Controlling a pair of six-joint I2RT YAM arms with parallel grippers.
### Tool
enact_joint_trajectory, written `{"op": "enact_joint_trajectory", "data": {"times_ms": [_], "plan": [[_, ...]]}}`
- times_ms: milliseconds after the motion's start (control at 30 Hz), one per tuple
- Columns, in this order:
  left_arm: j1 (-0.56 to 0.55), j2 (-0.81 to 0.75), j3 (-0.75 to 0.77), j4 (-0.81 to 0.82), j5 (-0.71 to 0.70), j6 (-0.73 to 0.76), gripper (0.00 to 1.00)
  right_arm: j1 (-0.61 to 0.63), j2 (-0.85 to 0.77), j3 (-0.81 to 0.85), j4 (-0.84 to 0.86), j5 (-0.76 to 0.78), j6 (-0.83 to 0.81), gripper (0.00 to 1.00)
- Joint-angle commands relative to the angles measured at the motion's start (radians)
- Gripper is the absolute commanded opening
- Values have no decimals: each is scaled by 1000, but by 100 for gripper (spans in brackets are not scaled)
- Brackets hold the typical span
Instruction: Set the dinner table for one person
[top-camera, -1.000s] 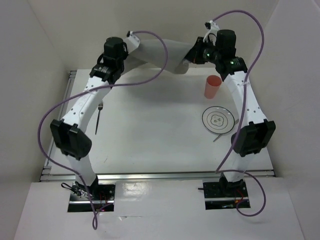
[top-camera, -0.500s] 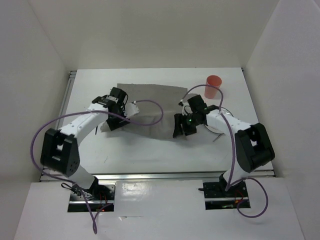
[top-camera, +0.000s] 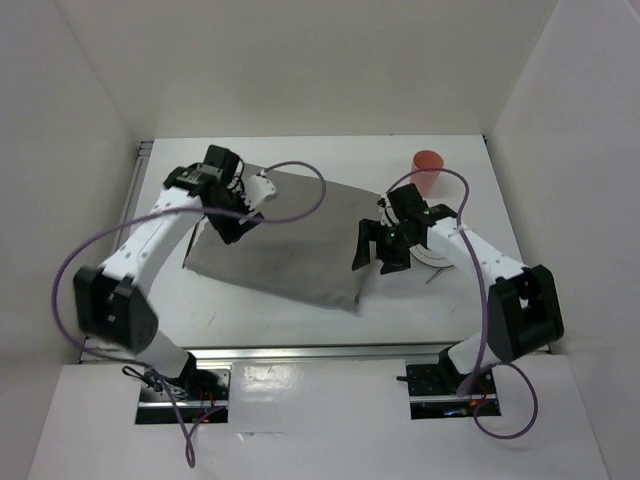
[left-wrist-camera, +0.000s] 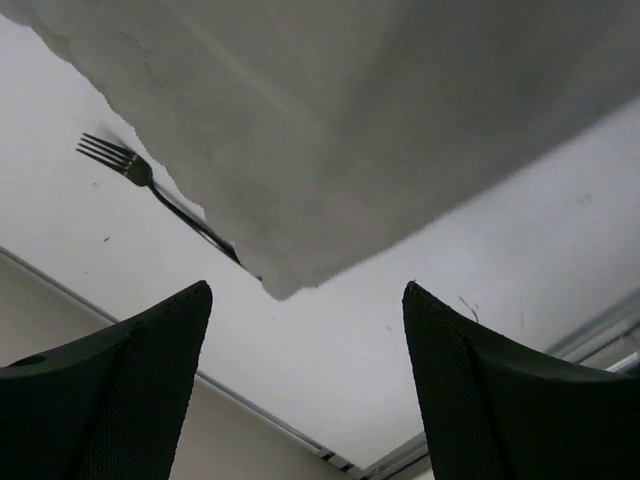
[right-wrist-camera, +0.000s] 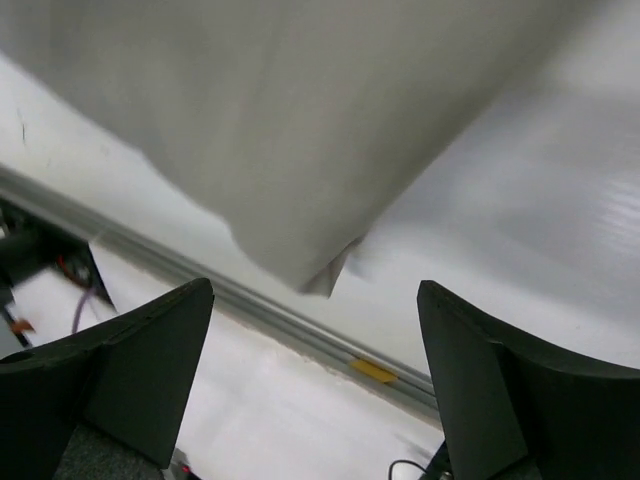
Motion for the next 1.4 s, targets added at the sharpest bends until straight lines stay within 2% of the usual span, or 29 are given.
{"op": "enact_joint_trajectory", "data": {"times_ms": [0,100,167,233,367,500,600,733,867,1067,1167,1267,1367], "plan": [[44,246,97,168,-157,-231,83,-69,94,61,1,88,68,90],[110,458,239,168,-211,-322,83,-127,189,73,79,73,86,89],[160,527,274,186,-234,-354,83,-149,237,73,141,-23,86,87],[185,583,274,226,-255,-374,83,-149,298,86,227,-24,86,87],[198,604,263,274,-229,-374,83,-149,409,197,268,13,77,87],[198,594,312,309,-147,-362,83,-149,505,306,222,91,57,86],[198,627,431,329,-67,-334,84,-149,545,348,212,116,46,86],[198,835,701,318,5,-334,84,-158,576,372,202,153,46,85],[198,984,876,222,134,-299,84,-158,587,391,192,166,57,82],[179,996,815,258,143,-299,78,-168,587,411,172,177,48,78],[179,1005,802,269,105,-308,74,-168,587,411,181,177,48,77],[179,1044,817,261,88,-319,68,-168,578,393,190,177,48,76],[179,1055,817,261,99,-331,67,-168,578,383,190,191,48,74]]}}
